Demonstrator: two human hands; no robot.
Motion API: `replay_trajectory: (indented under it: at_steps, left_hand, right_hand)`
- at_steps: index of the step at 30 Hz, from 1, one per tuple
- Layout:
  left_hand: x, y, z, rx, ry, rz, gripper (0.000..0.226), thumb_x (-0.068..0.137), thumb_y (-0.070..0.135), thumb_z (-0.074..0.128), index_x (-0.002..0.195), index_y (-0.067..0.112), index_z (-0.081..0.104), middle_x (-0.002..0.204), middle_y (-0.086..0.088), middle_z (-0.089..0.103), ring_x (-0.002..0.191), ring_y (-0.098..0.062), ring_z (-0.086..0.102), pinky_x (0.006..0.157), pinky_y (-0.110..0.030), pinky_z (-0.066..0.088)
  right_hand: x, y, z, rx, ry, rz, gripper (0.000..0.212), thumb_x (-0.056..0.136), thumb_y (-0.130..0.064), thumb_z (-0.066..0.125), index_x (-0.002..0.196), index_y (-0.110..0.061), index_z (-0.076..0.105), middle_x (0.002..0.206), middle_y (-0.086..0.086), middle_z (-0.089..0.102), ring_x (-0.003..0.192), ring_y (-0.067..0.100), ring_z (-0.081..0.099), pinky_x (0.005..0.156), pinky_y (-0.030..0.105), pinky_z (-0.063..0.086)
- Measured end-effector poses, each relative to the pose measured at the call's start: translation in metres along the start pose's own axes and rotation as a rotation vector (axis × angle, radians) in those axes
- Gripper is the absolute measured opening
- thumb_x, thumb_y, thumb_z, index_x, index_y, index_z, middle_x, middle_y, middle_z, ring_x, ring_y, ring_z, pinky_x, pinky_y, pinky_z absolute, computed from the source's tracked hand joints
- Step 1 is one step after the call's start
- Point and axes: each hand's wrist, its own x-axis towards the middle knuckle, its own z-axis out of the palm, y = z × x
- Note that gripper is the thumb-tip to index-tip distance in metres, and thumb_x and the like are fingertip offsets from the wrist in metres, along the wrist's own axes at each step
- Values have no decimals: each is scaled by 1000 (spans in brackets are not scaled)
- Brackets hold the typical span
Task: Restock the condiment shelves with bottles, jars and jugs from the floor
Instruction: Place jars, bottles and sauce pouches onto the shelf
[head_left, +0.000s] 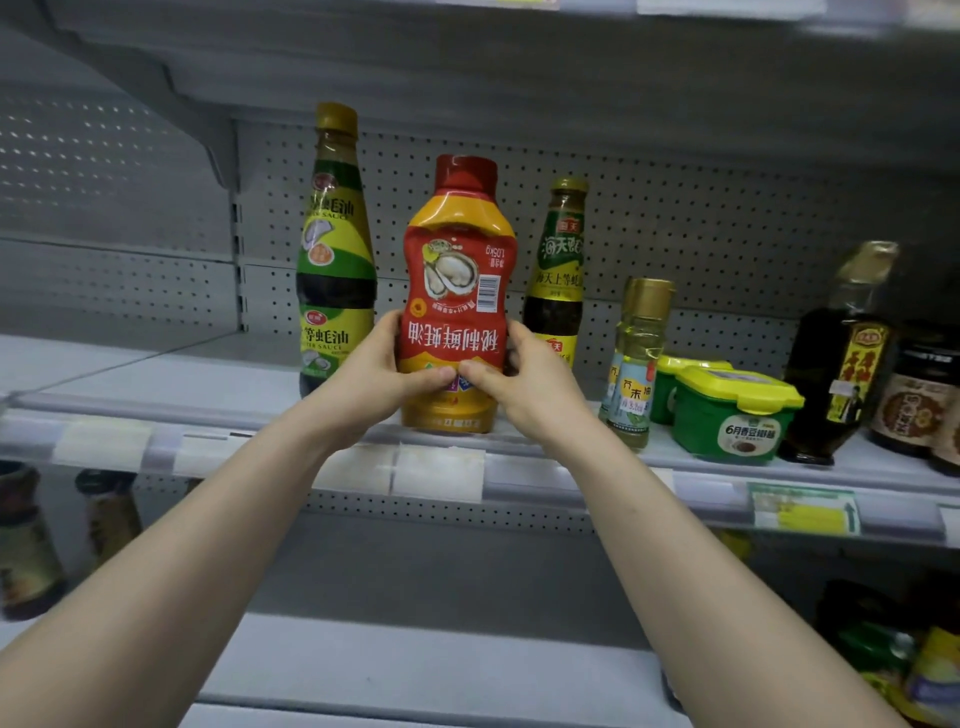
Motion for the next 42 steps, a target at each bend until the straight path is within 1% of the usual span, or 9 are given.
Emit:
replay_trajectory:
  at_steps: [3, 6, 9, 11, 15, 22, 27, 35, 42]
  left_hand:
    - [-7, 2, 6, 118, 93, 35, 90, 69, 27, 84, 144, 22, 36, 128, 7, 59, 115, -9, 61, 95, -34, 54]
    - [-17, 8, 22, 348, 299, 183, 93, 78, 25, 82, 152, 18, 26, 150, -1, 42, 135, -17, 45, 109, -44, 43]
    - [-34, 15, 48, 564, 459, 419, 82, 85, 20, 75, 152, 12, 29, 159, -5, 28, 144, -17, 31, 113, -13, 28]
    - [-46, 20, 69, 583, 464, 541, 68, 87, 11, 72, 147, 10, 41, 153, -7, 37, 141, -17, 35, 110, -9, 28]
    - [-67, 33, 113, 561, 366, 633, 45, 85, 5, 70, 129, 8, 59, 130, -7, 57, 123, -17, 52, 104, -27, 43]
    - [-109, 36, 219, 464, 173, 511, 35, 89, 7, 65, 123, 16, 63, 121, 2, 62, 110, -11, 59, 92, -34, 53]
    - [-146, 33, 323, 422, 102, 420, 37, 89, 12, 67, 124, 22, 62, 119, 10, 64, 110, -5, 60, 95, -31, 52]
    - [-215, -1, 483, 322, -75, 235, 35, 88, 12, 69, 123, 14, 64, 118, 2, 66, 109, -10, 63, 94, -35, 53]
    - [-283, -70, 572, 230, -258, -25, 34, 89, 9, 69, 121, 18, 64, 116, 2, 66, 107, -9, 63, 92, -33, 55]
  right_hand:
    - [-5, -1, -3, -42, 8, 6, 63, 91, -31, 73, 145, -18, 44, 140, 3, 59, 127, 21, 56, 106, 45, 49]
    - [-16, 2, -9, -21, 72, -2, 75, 91, -27, 73, 153, -14, 34, 148, 6, 52, 134, 21, 52, 109, 47, 46]
    - [-30, 4, -20, -37, 127, -34, 76, 91, -28, 72, 155, -16, 32, 148, 7, 52, 135, 21, 51, 109, 48, 46]
    - [-42, 6, -32, -37, 156, -72, 70, 92, -24, 72, 152, -15, 38, 143, 7, 57, 131, 19, 54, 108, 44, 48]
    - [-75, 16, -68, -35, 220, -147, 55, 91, -14, 71, 143, -12, 52, 131, 3, 66, 120, 11, 62, 104, 36, 51]
    - [-153, 65, -148, -67, 172, -145, 43, 94, -12, 67, 136, -14, 59, 118, -9, 66, 103, 0, 64, 89, 11, 50]
    - [-222, 122, -222, -80, 144, -66, 37, 95, -12, 66, 131, -18, 63, 118, -7, 71, 106, 3, 66, 97, 26, 54]
    - [-335, 230, -317, -94, 134, 125, 31, 94, -6, 65, 124, -13, 68, 115, -3, 73, 104, 8, 69, 97, 35, 55]
    - [-440, 333, -340, -57, 101, 420, 31, 95, -8, 65, 124, -15, 68, 112, -7, 71, 100, 0, 67, 95, 22, 53]
